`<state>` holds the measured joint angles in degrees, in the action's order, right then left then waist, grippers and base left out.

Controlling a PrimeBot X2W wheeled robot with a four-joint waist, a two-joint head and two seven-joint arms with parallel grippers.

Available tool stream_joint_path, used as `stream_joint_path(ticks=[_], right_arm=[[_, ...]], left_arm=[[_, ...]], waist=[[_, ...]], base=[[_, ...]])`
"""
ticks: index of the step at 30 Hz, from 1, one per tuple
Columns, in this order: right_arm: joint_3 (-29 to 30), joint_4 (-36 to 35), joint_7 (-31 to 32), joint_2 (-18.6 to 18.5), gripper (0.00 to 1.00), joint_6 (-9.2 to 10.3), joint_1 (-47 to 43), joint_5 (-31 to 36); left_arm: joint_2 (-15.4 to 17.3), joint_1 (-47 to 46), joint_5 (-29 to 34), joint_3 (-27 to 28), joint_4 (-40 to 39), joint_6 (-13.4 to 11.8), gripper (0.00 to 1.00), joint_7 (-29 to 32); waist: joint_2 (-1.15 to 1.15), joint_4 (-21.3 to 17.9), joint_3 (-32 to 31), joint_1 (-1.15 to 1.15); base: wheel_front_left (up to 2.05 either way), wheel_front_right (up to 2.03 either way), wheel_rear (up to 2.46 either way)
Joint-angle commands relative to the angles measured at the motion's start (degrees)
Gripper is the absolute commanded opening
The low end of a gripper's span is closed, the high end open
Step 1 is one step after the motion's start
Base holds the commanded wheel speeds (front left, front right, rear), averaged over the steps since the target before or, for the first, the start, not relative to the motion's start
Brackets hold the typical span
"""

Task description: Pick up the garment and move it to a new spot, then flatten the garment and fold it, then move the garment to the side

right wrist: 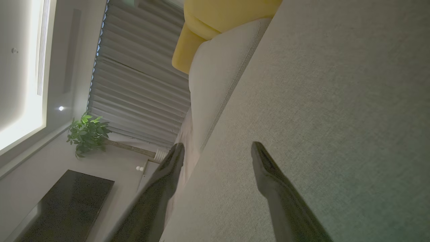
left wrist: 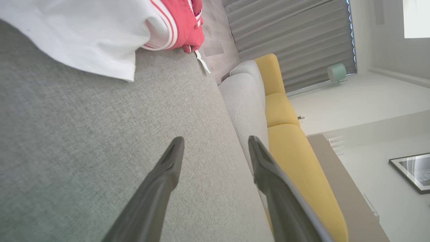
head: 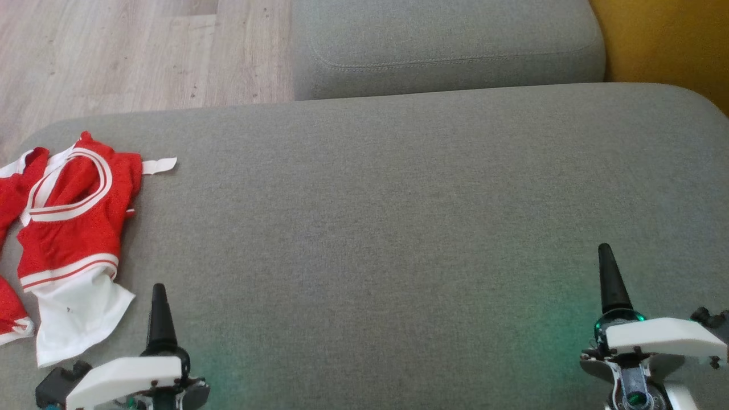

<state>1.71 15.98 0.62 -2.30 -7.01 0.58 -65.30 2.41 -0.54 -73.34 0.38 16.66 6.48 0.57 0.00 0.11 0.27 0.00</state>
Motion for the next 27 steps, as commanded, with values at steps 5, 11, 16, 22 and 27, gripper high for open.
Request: stream_joint_path(ticks=[5, 11, 16, 22, 27], right_arm=[[-1.6, -2.8, -1.5, -0.7, 1.00, -0.16, 2.7, 5.7], [-2.5, -3.0, -2.7, -0.7, 1.00, -0.19, 2.8, 11.7], [-2.4, -3.0, -3.5, -0.5, 1.00, -0.21, 3.0, 15.6], [-3.5, -3.3, -4.5, -0.4, 1.00, -0.23, 3.1, 20.3], [-4.5, -3.4, -5.4, -0.4, 1.00, -0.25, 3.2, 24.2]], left_arm=[[0.9, -1.5, 5.6, -0.1, -2.3, -0.2, 1.00, -1.3], [1.2, -1.3, 11.8, -0.9, -2.4, -0.4, 1.00, -2.5], [1.6, -1.3, 16.0, -1.6, -2.4, -0.4, 1.00, -3.4], [2.0, -1.2, 20.7, -2.2, -2.3, -0.5, 1.00, -4.4], [2.3, -1.1, 24.1, -2.5, -2.1, -0.5, 1.00, -5.2]], waist=[[0.00, 0.0, 0.0, 0.00], [0.00, -0.1, 0.0, 0.00], [0.00, -0.2, 0.0, 0.00], [0.00, -0.2, -0.1, 0.00], [0.00, -0.2, 0.0, 0.00]], base=[[0.00, 0.00, 0.00], [0.00, 0.00, 0.00], [0.00, 0.00, 0.00], [0.00, 0.00, 0.00], [0.00, 0.00, 0.00]])
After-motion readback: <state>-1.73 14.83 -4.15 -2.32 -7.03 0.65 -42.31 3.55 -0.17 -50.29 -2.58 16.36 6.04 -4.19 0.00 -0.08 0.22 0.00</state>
